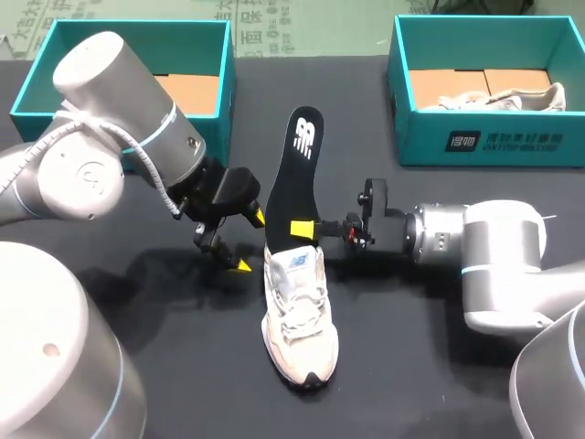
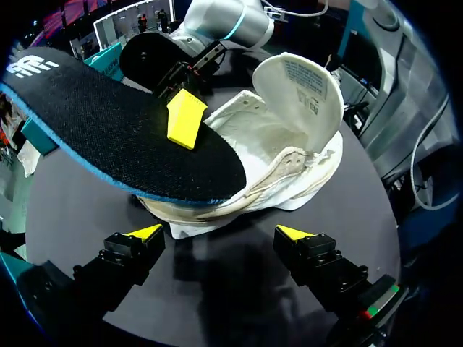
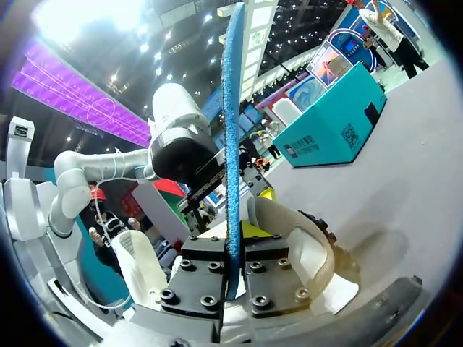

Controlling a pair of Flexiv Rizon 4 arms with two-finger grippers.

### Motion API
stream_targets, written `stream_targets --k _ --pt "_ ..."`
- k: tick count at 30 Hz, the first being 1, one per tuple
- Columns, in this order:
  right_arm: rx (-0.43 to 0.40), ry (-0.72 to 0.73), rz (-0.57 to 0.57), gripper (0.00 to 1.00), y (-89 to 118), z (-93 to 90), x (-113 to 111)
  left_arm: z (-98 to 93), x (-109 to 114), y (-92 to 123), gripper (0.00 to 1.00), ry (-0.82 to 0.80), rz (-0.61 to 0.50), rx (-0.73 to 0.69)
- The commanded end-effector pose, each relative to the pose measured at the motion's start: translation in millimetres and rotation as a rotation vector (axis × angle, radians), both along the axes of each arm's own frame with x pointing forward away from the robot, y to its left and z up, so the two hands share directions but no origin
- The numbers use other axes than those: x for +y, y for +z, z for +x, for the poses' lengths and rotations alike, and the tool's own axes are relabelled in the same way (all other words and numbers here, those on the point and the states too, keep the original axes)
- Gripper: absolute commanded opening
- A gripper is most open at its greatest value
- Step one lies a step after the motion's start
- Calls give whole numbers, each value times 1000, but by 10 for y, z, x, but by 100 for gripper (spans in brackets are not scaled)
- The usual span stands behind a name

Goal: Take the shoe out of the shoebox, open the shoe tongue, remove and reinsert the insole, then place the shoe into the shoebox

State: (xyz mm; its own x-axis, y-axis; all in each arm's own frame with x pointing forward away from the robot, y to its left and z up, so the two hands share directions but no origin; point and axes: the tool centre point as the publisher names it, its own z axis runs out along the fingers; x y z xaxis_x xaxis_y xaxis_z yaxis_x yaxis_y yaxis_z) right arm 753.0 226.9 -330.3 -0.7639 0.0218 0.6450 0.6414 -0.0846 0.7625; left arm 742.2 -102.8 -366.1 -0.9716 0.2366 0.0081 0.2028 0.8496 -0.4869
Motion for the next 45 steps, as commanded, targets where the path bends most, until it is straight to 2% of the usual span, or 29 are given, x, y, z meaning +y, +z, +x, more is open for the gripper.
stream_targets --k 1,8,13,21,29,33,40,45 --pt "7 -1 -1 0 -105 -67 45 -9 3 -5 100 0 -1 -2" --pt "19 -17 -10 0 -167 -181 39 -9 3 -5 100 0 -1 -2" --pt "36 -43 -59 0 -171 -263 44 -9 3 -5 100 0 -1 -2" --pt "87 -55 -150 0 -241 -332 90 -9 3 -5 100 0 -1 -2" --pt "135 -17 -182 0 -375 -367 84 -9 3 -5 100 0 -1 -2" --pt "125 -14 -157 0 -384 -377 60 -9 3 -5 100 0 -1 -2" --pt "80 23 -123 0 -283 -346 34 -9 3 -5 100 0 -1 -2" --pt "65 42 -118 8 -245 -303 37 -9 3 -5 100 0 -1 -2"
